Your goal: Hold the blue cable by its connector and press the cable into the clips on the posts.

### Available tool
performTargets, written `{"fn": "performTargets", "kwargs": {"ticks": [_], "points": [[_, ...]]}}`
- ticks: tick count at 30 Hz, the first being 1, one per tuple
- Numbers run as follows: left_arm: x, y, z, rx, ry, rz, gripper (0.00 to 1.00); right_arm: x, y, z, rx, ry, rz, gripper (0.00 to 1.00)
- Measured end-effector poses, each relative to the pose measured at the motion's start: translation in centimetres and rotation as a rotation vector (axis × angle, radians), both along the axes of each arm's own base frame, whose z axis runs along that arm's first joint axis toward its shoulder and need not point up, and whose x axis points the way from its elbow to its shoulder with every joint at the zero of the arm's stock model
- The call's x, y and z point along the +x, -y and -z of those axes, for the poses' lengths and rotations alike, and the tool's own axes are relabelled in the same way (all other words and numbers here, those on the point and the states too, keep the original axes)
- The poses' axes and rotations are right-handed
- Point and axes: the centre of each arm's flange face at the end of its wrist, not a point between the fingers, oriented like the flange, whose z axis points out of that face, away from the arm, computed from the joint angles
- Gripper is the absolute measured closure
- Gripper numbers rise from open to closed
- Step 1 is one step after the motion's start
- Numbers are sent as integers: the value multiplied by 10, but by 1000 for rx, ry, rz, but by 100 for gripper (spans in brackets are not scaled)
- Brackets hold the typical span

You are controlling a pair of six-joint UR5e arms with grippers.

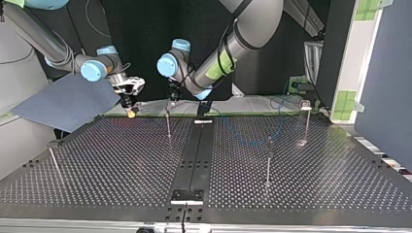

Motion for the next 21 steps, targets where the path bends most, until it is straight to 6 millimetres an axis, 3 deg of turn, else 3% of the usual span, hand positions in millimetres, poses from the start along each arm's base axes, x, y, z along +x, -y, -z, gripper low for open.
{"fn": "performTargets", "kwargs": {"ticks": [6,21], "points": [[4,-2,-10,-10,8,-5,99,-2,1,0,0,2,3,100],[16,-6,-12,-71,13,-8,99,-2,1,0,1,4,4,100]]}}
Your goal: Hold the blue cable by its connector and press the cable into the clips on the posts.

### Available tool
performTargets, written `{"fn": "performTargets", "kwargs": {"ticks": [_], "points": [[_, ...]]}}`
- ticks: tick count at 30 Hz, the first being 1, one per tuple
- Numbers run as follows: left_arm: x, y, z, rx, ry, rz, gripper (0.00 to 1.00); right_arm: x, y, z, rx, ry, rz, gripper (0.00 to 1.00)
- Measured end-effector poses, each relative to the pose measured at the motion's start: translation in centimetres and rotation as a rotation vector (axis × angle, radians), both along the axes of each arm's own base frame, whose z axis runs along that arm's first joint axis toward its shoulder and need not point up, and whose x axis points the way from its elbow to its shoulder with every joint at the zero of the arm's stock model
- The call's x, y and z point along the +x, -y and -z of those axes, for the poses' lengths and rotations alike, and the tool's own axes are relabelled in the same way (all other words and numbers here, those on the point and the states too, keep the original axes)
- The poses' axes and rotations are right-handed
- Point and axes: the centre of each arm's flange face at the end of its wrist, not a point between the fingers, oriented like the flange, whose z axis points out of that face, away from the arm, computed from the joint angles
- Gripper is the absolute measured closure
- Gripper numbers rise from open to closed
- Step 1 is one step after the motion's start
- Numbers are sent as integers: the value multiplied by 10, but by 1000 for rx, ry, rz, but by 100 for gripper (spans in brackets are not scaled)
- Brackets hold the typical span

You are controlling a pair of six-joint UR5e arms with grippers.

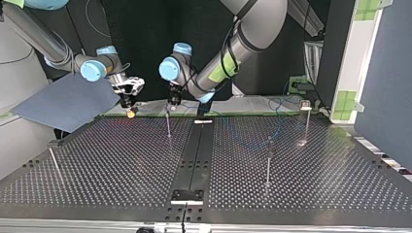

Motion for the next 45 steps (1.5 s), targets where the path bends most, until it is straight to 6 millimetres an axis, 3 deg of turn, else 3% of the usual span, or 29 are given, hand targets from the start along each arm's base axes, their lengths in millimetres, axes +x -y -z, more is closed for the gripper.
{"fn": "performTargets", "kwargs": {"ticks": [5,15,28,36,45], "points": [[9,-1,-1,-40,20,0,99,0,1,0,-1,11,-1,100],[39,-29,0,-23,19,-37,99,0,0,14,10,20,-4,100],[35,-19,2,-26,29,26,99,0,1,27,16,41,-1,100],[43,-31,29,-24,3,17,99,0,2,29,8,55,0,100],[57,-42,31,-29,10,16,99,0,8,27,-9,78,4,100]]}}
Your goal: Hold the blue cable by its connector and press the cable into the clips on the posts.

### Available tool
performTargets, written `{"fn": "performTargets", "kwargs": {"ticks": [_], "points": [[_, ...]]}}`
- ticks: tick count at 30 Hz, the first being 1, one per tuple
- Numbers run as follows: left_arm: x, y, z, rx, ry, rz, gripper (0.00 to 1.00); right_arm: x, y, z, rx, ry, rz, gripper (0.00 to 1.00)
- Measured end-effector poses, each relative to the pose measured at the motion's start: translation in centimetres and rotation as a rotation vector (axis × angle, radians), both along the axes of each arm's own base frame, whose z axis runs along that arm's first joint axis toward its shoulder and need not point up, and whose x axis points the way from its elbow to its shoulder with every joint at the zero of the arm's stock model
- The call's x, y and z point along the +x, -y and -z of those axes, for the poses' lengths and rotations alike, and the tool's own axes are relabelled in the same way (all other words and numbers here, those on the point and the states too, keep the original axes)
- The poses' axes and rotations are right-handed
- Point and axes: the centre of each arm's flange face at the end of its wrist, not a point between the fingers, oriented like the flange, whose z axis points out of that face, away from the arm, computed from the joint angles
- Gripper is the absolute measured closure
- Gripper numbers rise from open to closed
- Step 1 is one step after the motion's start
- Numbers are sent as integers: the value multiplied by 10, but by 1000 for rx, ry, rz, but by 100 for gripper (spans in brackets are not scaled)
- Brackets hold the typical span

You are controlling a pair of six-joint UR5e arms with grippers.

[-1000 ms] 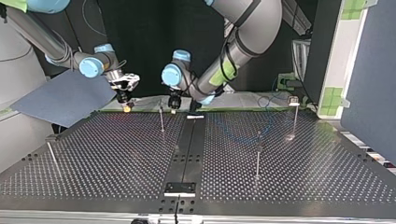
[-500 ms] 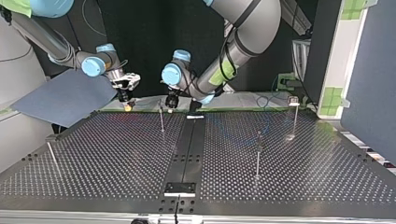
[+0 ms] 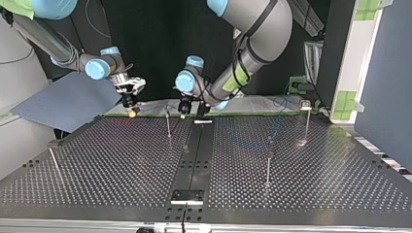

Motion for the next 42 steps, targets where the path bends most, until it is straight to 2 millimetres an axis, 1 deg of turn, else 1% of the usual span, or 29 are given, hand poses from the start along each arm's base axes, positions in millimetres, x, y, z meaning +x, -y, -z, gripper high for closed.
{"fn": "performTargets", "kwargs": {"ticks": [7,10,14,21,24,27,32,38,42], "points": [[9,-8,0,23,6,1,99,2,9,-7,-18,9,0,100],[14,-10,-4,32,7,-2,99,3,14,-10,-25,13,1,100],[23,-9,-13,45,11,0,99,3,18,-12,-31,20,3,100],[35,-1,-34,19,3,22,99,0,25,-16,-41,30,13,100],[44,0,-43,5,9,12,99,-2,28,-17,-45,33,23,100],[48,-1,-48,-1,14,5,99,-4,31,-18,-49,34,31,100],[52,-4,-50,-1,14,-2,99,-7,33,-17,-47,37,39,100],[57,-8,-50,0,19,-10,99,-9,34,-7,-30,37,46,100],[60,-11,-50,11,25,-14,99,-10,35,-4,-23,36,52,100]]}}
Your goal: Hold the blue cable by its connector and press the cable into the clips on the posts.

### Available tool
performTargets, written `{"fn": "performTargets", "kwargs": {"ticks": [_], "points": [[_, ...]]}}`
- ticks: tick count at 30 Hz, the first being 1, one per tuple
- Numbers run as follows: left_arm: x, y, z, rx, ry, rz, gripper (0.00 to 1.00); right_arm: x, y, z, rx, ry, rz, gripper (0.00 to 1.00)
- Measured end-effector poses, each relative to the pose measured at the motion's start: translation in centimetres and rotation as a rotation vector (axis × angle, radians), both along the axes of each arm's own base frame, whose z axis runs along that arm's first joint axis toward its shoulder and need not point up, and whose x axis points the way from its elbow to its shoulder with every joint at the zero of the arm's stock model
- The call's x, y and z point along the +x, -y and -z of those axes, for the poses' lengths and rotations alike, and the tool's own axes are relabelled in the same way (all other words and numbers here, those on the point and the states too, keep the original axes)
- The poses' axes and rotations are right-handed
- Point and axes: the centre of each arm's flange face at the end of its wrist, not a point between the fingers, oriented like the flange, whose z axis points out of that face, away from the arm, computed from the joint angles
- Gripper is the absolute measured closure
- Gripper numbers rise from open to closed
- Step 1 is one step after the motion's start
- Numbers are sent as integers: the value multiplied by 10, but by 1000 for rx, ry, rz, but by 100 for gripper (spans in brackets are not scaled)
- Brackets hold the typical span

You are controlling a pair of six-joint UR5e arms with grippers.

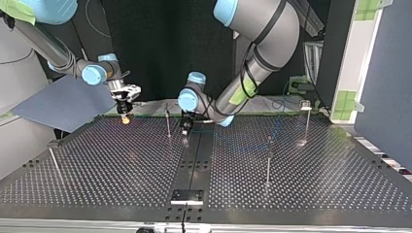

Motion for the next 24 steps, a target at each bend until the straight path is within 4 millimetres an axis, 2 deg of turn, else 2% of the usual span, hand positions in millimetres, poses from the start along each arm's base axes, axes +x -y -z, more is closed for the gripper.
{"fn": "performTargets", "kwargs": {"ticks": [3,4,5,7,8,9,10,11,12,24], "points": [[1,-1,0,7,9,-1,99,-2,3,0,5,1,10,100],[2,0,-1,8,12,-1,91,-2,3,0,6,1,12,100],[2,-1,-1,10,15,0,91,-3,4,0,7,1,13,100],[3,-1,-1,17,16,1,60,-4,5,-1,9,1,16,100],[2,-1,-1,23,15,1,60,-4,5,-1,9,1,16,100],[2,-2,0,34,12,3,41,-4,6,-1,9,1,17,100],[1,-2,0,43,9,4,6,-4,6,-1,9,1,18,100],[0,-2,1,54,5,5,6,-5,6,-1,9,1,18,100],[-1,-2,2,70,0,4,0,-5,7,-1,10,1,19,100],[-25,-1,8,231,-63,-37,0,-10,6,1,35,-2,26,100]]}}
